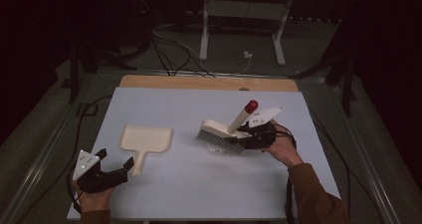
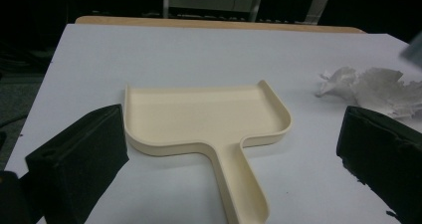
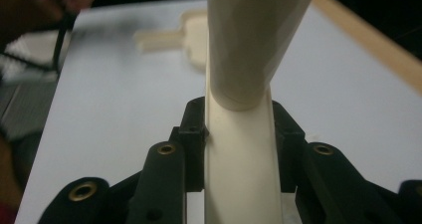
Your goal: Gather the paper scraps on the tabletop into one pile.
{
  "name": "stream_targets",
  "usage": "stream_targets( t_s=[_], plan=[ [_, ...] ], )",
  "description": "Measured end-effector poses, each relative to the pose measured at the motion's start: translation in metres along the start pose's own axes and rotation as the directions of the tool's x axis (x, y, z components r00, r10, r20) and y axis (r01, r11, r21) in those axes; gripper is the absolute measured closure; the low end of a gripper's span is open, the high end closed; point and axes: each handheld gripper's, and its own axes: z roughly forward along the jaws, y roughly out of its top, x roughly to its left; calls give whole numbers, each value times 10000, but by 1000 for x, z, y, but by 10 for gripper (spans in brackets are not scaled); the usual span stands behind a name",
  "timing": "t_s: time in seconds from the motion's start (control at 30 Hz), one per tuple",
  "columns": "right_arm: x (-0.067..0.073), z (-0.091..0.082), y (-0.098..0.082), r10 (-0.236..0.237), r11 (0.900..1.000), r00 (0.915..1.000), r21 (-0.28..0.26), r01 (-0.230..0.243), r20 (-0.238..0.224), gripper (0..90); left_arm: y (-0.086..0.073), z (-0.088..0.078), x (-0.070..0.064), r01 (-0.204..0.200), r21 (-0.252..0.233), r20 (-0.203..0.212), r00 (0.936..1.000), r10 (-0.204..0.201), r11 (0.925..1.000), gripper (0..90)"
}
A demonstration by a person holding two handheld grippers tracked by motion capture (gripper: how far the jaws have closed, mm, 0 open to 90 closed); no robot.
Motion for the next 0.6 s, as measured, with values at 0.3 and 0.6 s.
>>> stream_targets(
  t_s=[0.3,0.6],
  plan=[
    [-17,-28,-4,2210,9753,9362,-561,-2138,2732,676,0,1,0,-8,41,-21,10000,8,10000,4],
    [-25,-31,-23,2965,9269,8030,466,-3723,5170,676,-1,2,-1,-26,102,-17,10000,26,9999,4]
  ],
)
